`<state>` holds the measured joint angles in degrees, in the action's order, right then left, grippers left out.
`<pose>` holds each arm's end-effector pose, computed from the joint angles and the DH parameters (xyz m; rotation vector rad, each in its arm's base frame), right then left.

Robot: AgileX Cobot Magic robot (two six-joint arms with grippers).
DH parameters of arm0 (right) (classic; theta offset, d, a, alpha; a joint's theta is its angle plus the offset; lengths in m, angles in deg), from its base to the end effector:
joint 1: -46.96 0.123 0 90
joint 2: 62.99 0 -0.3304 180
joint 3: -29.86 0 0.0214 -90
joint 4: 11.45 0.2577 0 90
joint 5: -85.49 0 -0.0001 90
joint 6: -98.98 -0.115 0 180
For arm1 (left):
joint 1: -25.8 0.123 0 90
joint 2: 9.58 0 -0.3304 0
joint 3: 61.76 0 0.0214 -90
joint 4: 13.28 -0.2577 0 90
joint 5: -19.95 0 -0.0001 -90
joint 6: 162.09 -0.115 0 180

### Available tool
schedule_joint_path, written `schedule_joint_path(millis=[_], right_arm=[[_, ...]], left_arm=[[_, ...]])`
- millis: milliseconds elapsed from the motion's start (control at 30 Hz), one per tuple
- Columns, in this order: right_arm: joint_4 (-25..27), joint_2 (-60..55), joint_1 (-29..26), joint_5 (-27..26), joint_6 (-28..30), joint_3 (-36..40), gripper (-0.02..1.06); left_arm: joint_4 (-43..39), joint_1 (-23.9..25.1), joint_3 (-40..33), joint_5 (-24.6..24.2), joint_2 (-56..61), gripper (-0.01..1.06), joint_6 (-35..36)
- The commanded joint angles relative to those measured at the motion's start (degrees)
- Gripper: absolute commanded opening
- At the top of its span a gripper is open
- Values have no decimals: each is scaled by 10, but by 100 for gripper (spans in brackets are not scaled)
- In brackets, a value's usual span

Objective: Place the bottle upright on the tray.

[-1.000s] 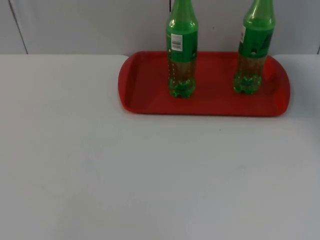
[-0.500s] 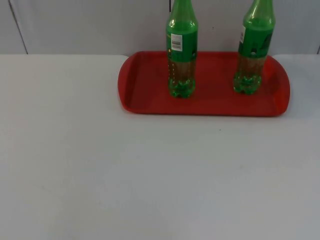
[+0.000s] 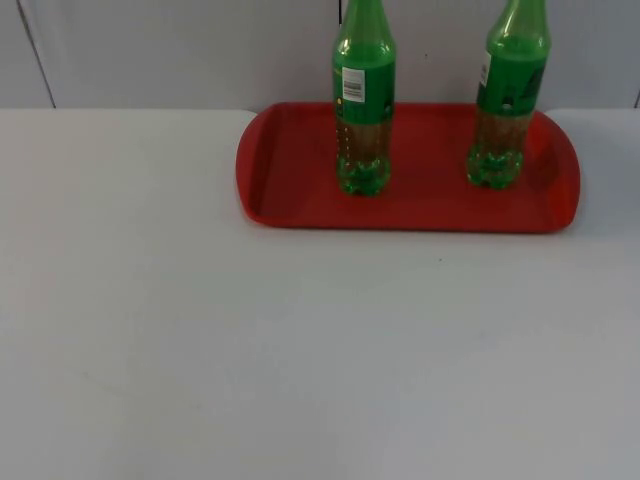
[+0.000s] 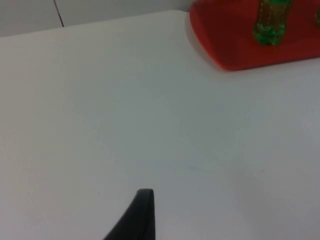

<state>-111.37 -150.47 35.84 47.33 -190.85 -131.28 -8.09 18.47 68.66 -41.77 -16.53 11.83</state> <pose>0.3296 0.0065 0.3639 -0.1091 1.9437 0.6036 -0.0248 -0.0061 0.2688 0.2457 2.0480 -0.1223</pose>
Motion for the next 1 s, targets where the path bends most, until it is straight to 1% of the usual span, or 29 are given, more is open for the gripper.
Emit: schedule_joint_path(millis=[0,33,67,167,200,233,267,333,367,400,433,533,567,600,633,667,700,733,767,800,833,867,900,933,967], right_arm=[[0,4,12,-71,1,1,105],[0,4,19,-86,4,1,105],[0,4,27,-89,8,1,105],[0,4,40,-81,16,-4,105],[0,5,44,-66,35,-12,105],[0,6,52,-34,81,-22,105],[0,10,69,14,123,-34,105],[0,18,103,113,152,-62,105],[0,23,123,148,172,-76,105],[0,23,123,148,172,-76,105],[0,24,145,196,185,-94,105],[0,23,198,335,185,-140,105],[0,23,198,335,185,-140,105],[0,22,209,374,192,-149,105],[0,22,218,409,215,-150,105],[0,22,223,435,247,-149,105],[0,20,231,464,293,-147,105],[0,20,231,464,293,-147,105],[20,17,238,505,350,-147,105],[52,15,251,548,454,-147,105],[79,10,276,648,616,-151,105],[92,4,290,720,666,-158,105],[92,4,290,720,666,-158,105],[108,0,297,776,678,-166,105],[140,-2,298,822,681,-171,105]], left_arm=[[-2,1,-3,0,2,105,4],[-2,1,-3,0,2,105,4],[-2,1,-3,0,2,105,4],[-2,1,-3,0,2,105,4],[-2,1,-3,0,2,105,4],[-2,1,-3,0,2,105,4],[-2,1,-3,0,2,105,4],[-2,1,-3,0,2,105,4],[-2,1,-3,0,2,105,4],[-2,1,-3,0,2,105,4],[-2,1,-3,0,2,105,4],[-2,1,-3,0,2,105,4],[-2,1,-3,0,2,105,4],[-2,1,-3,0,2,105,4],[-2,1,-3,0,2,105,4],[-2,1,-3,0,2,105,4],[-2,1,-3,0,2,105,4],[-2,1,-3,0,2,105,4],[-2,1,-3,0,2,105,4],[-2,1,-3,0,2,105,4],[-2,1,-3,0,2,105,4],[-2,1,-3,0,2,105,4],[-2,1,-3,0,2,105,4],[-2,1,-3,0,2,105,4],[-2,1,-3,0,2,105,4]])
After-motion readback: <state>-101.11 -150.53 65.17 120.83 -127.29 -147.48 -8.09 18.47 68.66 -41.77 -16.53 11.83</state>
